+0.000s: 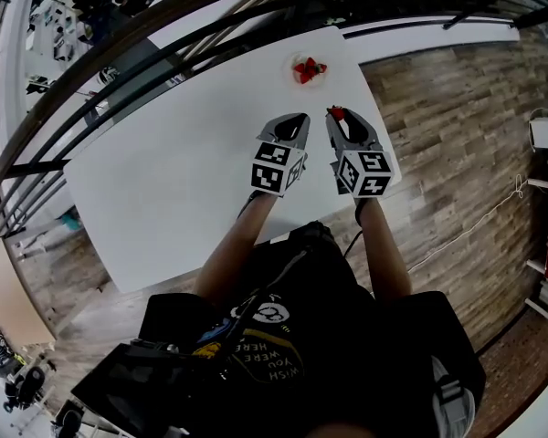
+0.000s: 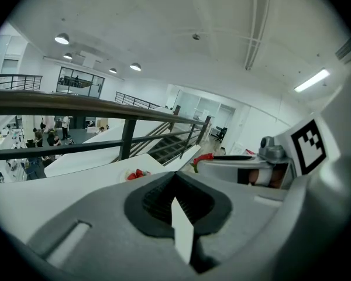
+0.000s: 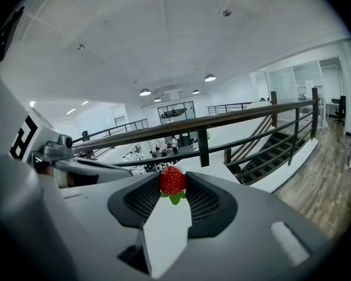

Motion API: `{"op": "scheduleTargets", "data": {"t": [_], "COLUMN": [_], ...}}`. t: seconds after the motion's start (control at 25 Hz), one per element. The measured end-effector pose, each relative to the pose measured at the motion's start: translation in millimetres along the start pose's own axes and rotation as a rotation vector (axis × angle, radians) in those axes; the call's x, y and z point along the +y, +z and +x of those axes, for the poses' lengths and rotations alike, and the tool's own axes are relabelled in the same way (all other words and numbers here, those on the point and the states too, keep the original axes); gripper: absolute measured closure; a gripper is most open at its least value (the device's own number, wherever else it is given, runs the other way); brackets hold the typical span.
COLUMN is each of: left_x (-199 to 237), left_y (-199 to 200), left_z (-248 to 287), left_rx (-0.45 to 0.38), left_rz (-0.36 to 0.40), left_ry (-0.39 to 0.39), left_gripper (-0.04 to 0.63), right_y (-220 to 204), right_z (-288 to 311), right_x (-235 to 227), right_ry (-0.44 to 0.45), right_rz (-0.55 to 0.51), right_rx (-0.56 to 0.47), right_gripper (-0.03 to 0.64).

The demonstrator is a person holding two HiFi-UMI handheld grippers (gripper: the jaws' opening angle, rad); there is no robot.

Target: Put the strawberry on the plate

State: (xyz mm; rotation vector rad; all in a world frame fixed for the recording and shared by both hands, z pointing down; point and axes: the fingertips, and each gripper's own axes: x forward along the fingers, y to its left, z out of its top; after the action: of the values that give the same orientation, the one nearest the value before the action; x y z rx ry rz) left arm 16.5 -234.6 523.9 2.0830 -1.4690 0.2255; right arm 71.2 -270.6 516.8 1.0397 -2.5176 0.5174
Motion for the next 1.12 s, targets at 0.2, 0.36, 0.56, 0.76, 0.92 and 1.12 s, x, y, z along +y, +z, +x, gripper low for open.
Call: {"op": "scheduleTargets", "data": {"t": [0.2,0.36,0.56,0.76,0.92,1.12], "left_x": [11.8,20.3,28.6,36.0,45.0,54.2], "left_y": [4.3,12.0,13.5,13.9,15.5,16.1], "left_z": [10.8,18.8,30.8,44.7,54.1,69.6], "left_rx": [0.005,0.005,0.021,0.030,0.031,0.045], "left_rz": [-0.002,0.008,0.010,0.004,-0.002,-0.006], "left_ry": [0.015,0.029,0.048,0.054,0.074,0.095], "left_gripper": [0.592,0.594,0.593,0.592,0.593,0.592], "right_y": [-0.3,3.5,6.5,7.2,3.5,3.0], "right_z": [12.9,24.2,37.2,50.9,64.0,80.0], "right_x": [-8.7,-17.0,-28.3,-36.9,-42.7,-53.0], "right_ry": [0.011,0.020,0.032,0.046,0.053,0.064], "right_rz": [-0.007,-0.014,-0.023,-0.032,-0.044,-0.050], "right_rx": [0.013,0.018,0.028,0.039,0.055,0.072], "right_gripper": [0.480,0.480,0.480,0.480,0.480,0.480]}}
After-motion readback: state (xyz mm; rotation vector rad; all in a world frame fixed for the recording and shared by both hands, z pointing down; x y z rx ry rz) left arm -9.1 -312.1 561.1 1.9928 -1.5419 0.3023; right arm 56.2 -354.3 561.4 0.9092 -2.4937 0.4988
